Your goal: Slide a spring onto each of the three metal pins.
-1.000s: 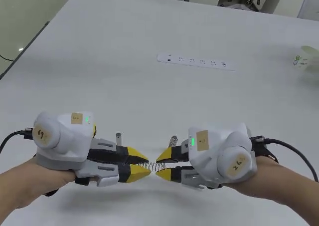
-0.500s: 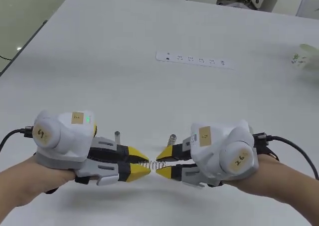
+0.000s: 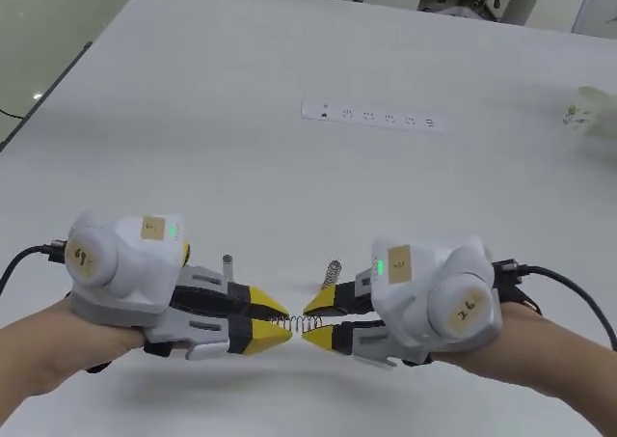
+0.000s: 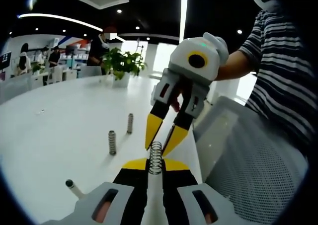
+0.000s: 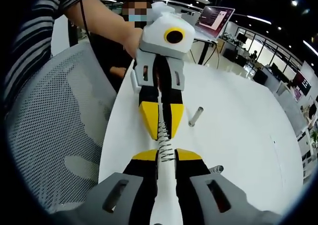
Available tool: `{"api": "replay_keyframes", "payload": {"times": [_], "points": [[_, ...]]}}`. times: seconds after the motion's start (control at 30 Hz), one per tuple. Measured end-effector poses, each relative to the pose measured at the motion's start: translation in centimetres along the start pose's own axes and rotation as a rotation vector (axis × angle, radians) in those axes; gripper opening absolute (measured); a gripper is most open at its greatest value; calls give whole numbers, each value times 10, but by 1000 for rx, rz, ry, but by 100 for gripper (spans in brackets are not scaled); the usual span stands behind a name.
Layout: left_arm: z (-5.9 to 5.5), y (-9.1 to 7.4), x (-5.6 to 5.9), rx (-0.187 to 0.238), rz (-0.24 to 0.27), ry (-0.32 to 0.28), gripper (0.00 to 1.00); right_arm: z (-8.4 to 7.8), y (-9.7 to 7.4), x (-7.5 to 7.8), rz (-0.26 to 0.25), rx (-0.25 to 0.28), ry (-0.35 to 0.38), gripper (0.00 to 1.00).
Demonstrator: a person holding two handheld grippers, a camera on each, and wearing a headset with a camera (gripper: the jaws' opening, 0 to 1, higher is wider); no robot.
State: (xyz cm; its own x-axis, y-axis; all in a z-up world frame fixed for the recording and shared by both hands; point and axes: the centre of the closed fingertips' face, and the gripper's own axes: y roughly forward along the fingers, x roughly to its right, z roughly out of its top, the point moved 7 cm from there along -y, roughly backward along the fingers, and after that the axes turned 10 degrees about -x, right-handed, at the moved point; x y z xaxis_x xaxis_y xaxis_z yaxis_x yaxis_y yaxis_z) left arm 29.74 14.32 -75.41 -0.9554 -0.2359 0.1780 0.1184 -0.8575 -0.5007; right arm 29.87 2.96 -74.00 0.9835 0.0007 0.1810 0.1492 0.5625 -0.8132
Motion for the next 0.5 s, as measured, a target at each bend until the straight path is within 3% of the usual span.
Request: {"api": "replay_keyframes", "payload": {"times": [0.1, 0.5], "points": [[1, -1, 0, 2, 0, 0, 2, -6, 0, -2, 2, -16, 1, 15], [3, 1, 2, -29, -49, 35, 2, -9, 0, -4, 23, -26, -10, 8]]}}
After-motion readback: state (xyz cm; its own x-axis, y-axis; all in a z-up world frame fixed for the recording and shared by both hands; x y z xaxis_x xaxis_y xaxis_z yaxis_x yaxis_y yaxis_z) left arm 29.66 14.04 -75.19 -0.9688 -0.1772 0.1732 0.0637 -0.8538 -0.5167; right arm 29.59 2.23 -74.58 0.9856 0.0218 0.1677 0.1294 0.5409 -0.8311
